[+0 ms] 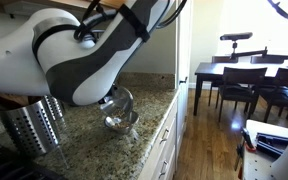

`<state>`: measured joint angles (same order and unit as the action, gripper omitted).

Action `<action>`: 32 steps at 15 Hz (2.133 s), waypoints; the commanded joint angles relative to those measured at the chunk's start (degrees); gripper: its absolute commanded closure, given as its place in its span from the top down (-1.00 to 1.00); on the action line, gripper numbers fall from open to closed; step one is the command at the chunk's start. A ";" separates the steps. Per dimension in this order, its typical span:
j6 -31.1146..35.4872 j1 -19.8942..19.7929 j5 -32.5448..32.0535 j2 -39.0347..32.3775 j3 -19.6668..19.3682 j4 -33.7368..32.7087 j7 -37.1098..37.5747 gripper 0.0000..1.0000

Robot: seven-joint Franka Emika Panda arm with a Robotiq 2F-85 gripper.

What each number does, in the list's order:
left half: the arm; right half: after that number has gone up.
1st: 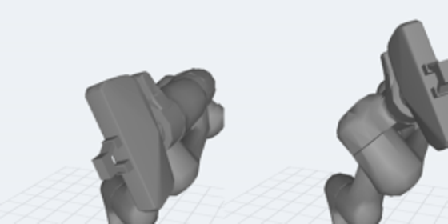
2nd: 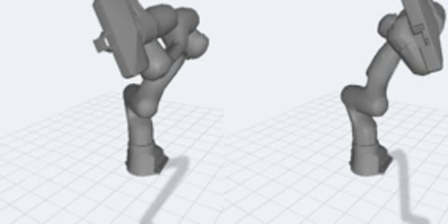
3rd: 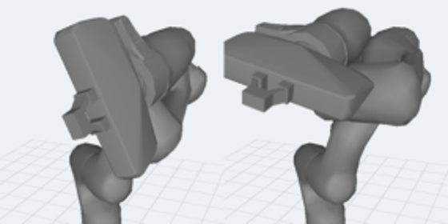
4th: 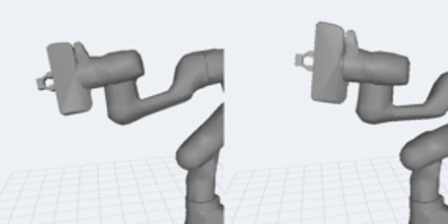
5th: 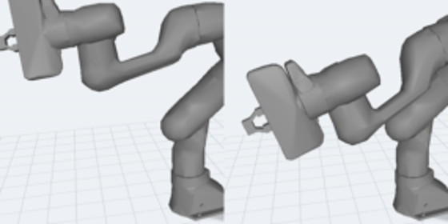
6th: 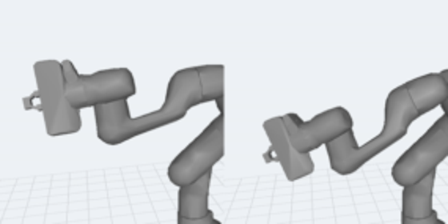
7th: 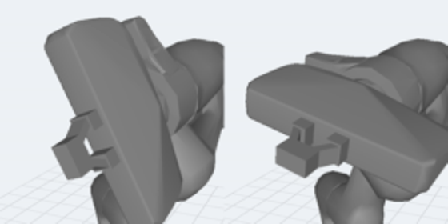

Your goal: Pour the contents in the bowl on the right into the bowl on the left

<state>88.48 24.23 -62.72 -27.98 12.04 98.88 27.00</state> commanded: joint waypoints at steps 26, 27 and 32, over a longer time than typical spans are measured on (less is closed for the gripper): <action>-10.80 2.75 -5.51 -4.60 0.29 -2.08 -1.33 -0.87; -10.92 2.94 -5.70 -4.94 0.32 -2.27 -1.33 -0.87; -12.24 3.48 -7.24 -6.26 0.15 -3.30 -1.47 -0.87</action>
<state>79.49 26.99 -68.03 -33.39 12.31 97.08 26.96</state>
